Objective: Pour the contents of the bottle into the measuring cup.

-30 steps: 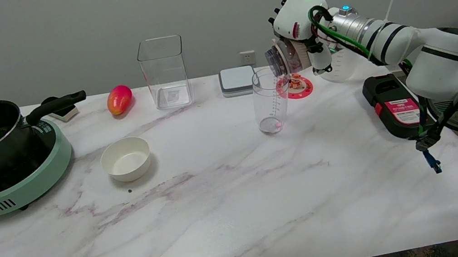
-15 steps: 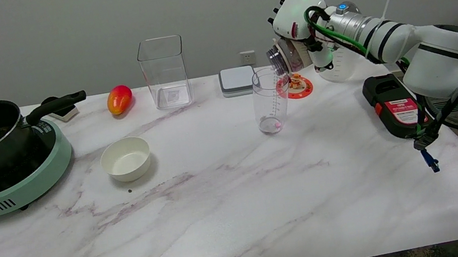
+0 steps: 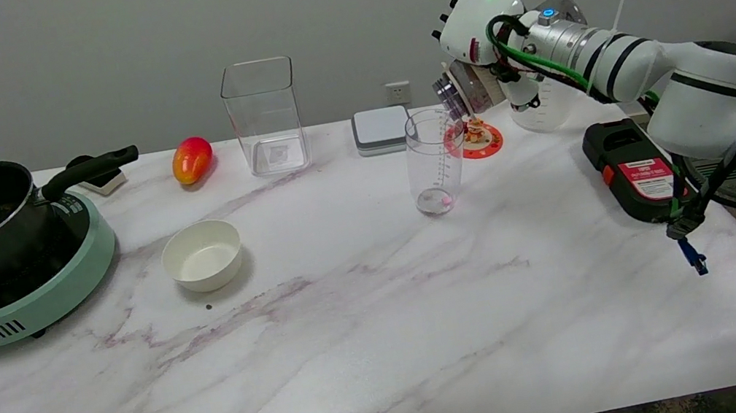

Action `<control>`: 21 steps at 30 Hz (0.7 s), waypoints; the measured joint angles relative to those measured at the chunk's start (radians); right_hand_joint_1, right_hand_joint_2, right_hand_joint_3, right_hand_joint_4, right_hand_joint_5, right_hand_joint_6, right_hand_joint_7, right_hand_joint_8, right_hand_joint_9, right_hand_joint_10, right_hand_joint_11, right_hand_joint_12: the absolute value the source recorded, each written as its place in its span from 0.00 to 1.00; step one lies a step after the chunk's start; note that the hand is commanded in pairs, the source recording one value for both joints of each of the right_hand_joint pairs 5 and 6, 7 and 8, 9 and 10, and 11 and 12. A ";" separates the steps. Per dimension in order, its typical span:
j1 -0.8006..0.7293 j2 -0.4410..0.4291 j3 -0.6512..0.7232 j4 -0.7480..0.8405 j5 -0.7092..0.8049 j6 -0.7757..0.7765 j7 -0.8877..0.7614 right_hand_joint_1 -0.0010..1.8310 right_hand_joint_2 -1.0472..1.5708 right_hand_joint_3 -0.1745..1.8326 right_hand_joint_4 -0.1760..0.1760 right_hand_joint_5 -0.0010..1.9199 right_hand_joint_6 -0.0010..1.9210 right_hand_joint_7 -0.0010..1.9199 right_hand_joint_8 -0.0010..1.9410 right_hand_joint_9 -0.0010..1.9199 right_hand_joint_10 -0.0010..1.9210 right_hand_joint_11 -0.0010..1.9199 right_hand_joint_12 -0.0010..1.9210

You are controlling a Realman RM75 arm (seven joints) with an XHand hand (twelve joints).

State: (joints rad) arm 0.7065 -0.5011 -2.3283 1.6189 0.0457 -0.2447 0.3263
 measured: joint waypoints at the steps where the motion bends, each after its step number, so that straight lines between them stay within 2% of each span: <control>1: 0.000 0.000 0.000 0.000 -0.003 0.000 -0.002 0.74 0.63 0.49 0.50 0.69 0.69 0.76 0.75 0.69 0.69 0.56 0.56; 5: -0.001 -0.002 -0.001 0.001 -0.025 0.000 -0.008 0.72 0.70 0.41 0.50 0.73 0.73 0.78 0.77 0.72 0.72 0.58 0.58; 9: -0.008 -0.005 0.000 0.008 -0.052 0.000 -0.013 0.71 0.74 0.37 0.50 0.74 0.74 0.80 0.79 0.74 0.74 0.59 0.59; 21: -0.018 -0.010 0.005 0.019 -0.098 0.014 -0.033 0.70 0.78 0.34 0.50 0.76 0.75 0.81 0.80 0.75 0.75 0.61 0.61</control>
State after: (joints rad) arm 0.6884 -0.5115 -2.3234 1.6384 -0.0525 -0.2310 0.2936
